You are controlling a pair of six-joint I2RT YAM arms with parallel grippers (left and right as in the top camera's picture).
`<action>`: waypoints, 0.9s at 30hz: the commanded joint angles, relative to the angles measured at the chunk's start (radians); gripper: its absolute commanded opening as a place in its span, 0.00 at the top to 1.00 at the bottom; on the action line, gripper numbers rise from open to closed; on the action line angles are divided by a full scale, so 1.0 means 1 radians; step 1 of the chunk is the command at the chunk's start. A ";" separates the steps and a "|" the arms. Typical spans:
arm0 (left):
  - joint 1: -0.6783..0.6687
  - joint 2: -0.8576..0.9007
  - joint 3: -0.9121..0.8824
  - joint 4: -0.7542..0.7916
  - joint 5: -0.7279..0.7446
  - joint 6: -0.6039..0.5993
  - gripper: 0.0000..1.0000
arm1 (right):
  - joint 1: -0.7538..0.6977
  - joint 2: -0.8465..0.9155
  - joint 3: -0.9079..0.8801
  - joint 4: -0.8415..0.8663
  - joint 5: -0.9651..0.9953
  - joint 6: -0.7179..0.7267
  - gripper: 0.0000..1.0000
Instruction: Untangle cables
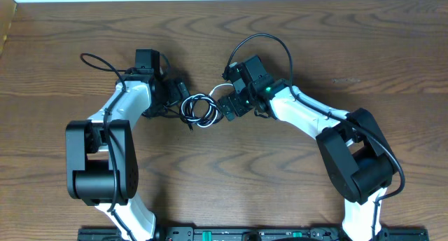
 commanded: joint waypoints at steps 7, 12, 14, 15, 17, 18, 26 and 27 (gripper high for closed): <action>0.003 0.042 -0.028 -0.021 0.005 -0.024 0.76 | 0.004 0.013 -0.003 0.002 0.001 0.002 0.01; 0.003 0.042 -0.028 -0.021 0.005 -0.011 0.92 | 0.004 0.013 -0.003 0.002 0.001 0.002 0.01; 0.003 0.041 -0.027 -0.021 0.006 0.011 0.92 | 0.004 0.013 -0.003 0.002 0.001 0.002 0.01; 0.003 0.040 -0.026 -0.022 0.006 0.023 0.93 | 0.004 0.013 -0.003 0.002 0.001 0.002 0.01; 0.004 0.029 -0.024 -0.026 0.011 0.042 0.93 | 0.004 0.013 -0.003 0.002 0.001 0.002 0.01; 0.005 0.017 -0.023 -0.027 0.035 0.068 0.92 | 0.004 0.013 -0.003 0.002 0.002 0.002 0.01; 0.006 -0.068 -0.023 -0.053 0.166 0.168 0.92 | 0.004 0.013 -0.003 0.006 0.001 0.002 0.01; 0.006 -0.068 -0.023 -0.057 0.166 0.168 0.92 | 0.004 0.013 -0.003 0.007 0.001 0.002 0.01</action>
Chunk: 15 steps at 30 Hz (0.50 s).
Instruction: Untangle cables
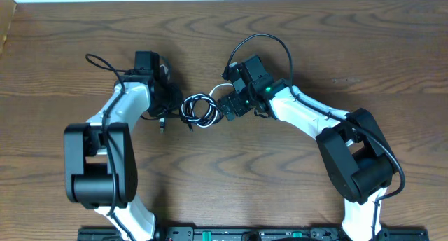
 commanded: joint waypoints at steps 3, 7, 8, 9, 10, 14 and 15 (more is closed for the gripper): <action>-0.001 -0.034 -0.013 -0.030 0.042 0.044 0.92 | 0.004 0.013 -0.003 0.010 0.001 0.010 0.01; -0.021 -0.034 -0.019 -0.034 0.039 0.044 0.89 | 0.005 0.013 -0.003 0.014 0.000 0.029 0.01; -0.029 -0.032 -0.023 -0.034 0.032 0.044 0.86 | 0.005 0.013 -0.003 0.014 0.000 0.029 0.01; -0.034 -0.032 -0.028 -0.033 0.025 0.044 0.83 | 0.005 0.013 -0.003 0.014 0.000 0.029 0.01; -0.042 -0.031 -0.035 -0.032 0.019 0.044 0.78 | 0.005 0.013 -0.003 0.013 0.000 0.029 0.01; -0.064 -0.024 -0.056 -0.013 -0.044 0.043 0.73 | 0.005 0.013 -0.003 0.013 0.000 0.029 0.01; -0.068 -0.020 -0.060 -0.003 -0.051 0.043 0.72 | 0.005 0.013 -0.003 0.013 0.000 0.029 0.01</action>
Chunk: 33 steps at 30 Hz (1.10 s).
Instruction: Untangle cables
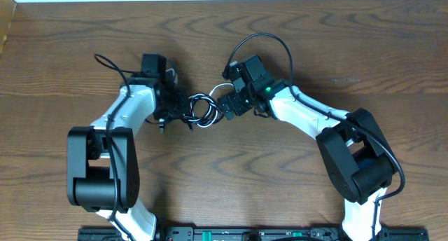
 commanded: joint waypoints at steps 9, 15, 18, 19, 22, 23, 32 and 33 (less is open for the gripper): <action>-0.024 0.045 -0.033 0.077 -0.056 0.002 0.69 | 0.005 0.013 -0.003 -0.002 0.000 0.038 0.01; -0.024 0.045 -0.033 0.113 -0.022 -0.004 0.78 | 0.005 0.013 -0.003 -0.001 -0.107 0.063 0.16; -0.024 0.045 -0.033 0.124 -0.018 -0.004 0.92 | 0.005 0.013 -0.003 0.000 -0.194 0.066 0.26; -0.024 0.045 -0.033 0.124 -0.018 -0.004 0.92 | 0.005 0.013 -0.003 0.000 -0.202 0.066 0.27; -0.024 0.045 -0.032 0.126 -0.018 -0.004 0.92 | 0.005 0.013 -0.003 -0.001 -0.214 0.066 0.32; -0.024 0.045 -0.032 0.127 -0.018 -0.004 0.92 | 0.006 0.013 -0.003 -0.001 -0.214 0.066 0.32; -0.024 0.045 -0.032 0.129 -0.018 -0.004 0.92 | 0.031 0.013 -0.003 0.056 -0.171 0.065 0.31; -0.024 0.045 -0.032 0.129 -0.018 -0.004 0.92 | 0.035 0.013 -0.003 0.061 -0.144 0.065 0.32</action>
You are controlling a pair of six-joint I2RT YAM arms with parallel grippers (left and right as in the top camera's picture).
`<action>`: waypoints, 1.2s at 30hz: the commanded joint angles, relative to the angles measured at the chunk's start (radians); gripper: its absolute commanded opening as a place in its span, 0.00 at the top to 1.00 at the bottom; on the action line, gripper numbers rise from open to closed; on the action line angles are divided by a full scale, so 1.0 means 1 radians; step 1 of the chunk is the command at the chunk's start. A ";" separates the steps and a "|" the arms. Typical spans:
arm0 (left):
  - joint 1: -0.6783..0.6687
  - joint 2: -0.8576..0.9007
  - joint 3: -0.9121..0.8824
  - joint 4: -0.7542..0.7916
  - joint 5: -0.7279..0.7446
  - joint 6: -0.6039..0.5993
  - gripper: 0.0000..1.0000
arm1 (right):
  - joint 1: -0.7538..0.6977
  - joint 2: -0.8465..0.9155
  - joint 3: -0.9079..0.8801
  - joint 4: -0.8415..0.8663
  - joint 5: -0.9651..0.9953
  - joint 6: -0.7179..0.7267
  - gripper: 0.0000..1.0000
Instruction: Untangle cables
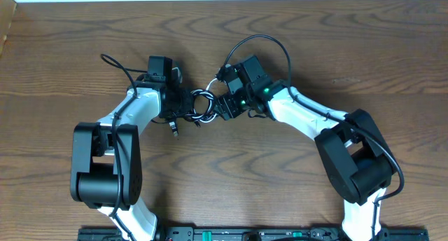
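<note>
A small knot of black and white cables [203, 106] sits at mid table between the two arms. My left gripper [187, 105] is against its left side, shut on a black strand. That strand's end, with a small plug [175, 129], hangs down to the wood. My right gripper [220, 105] is shut on the right side of the knot. A white loop [212, 83] curves up beside it. The fingertips themselves are mostly hidden by the wrists and the cables.
The brown wooden table [315, 38] stretches around the arms. Each arm's own black lead arcs above its wrist, one at the left [115, 64] and one at the right [269, 39]. The arm bases stand at the front edge.
My left arm has moved right, closer to the knot, and the hanging plug moved right with it. The knot looks tighter and smaller. The right gripper shifted slightly up and left.
The knot first lay as wider loops between the grippers, the right one holding its right side. Then a plug end hung below the left gripper, left of the knot. The left arm moved right at each moment since, and the loops are now bunched small between both grippers.
</note>
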 commanded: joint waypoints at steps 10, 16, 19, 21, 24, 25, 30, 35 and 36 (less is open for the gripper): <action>0.000 0.022 -0.006 0.002 -0.003 -0.001 0.92 | 0.043 0.027 -0.003 0.012 0.222 0.004 0.57; 0.000 0.022 -0.006 0.002 -0.003 -0.001 0.92 | 0.043 0.080 -0.003 0.034 0.241 0.004 0.61; 0.000 0.022 -0.006 0.002 -0.003 -0.001 0.92 | 0.042 0.083 -0.003 0.037 0.306 0.035 0.63; 0.000 0.022 -0.006 0.002 -0.003 -0.001 0.92 | 0.042 0.083 -0.003 0.037 0.348 0.068 0.62; 0.000 0.022 -0.006 0.002 -0.003 -0.001 0.92 | 0.042 0.083 -0.003 0.037 0.356 0.073 0.59; 0.000 0.022 -0.006 0.002 -0.003 -0.001 0.92 | 0.043 0.083 -0.003 0.038 0.354 0.072 0.57; 0.000 0.022 -0.006 0.002 -0.003 -0.001 0.92 | 0.042 0.070 -0.002 0.053 0.229 0.029 0.45; 0.000 0.022 -0.006 0.002 -0.003 -0.001 0.92 | 0.036 0.049 -0.002 0.063 0.262 0.031 0.44; 0.000 0.022 -0.006 0.003 -0.003 -0.001 0.92 | 0.036 0.050 -0.002 0.062 0.274 0.031 0.45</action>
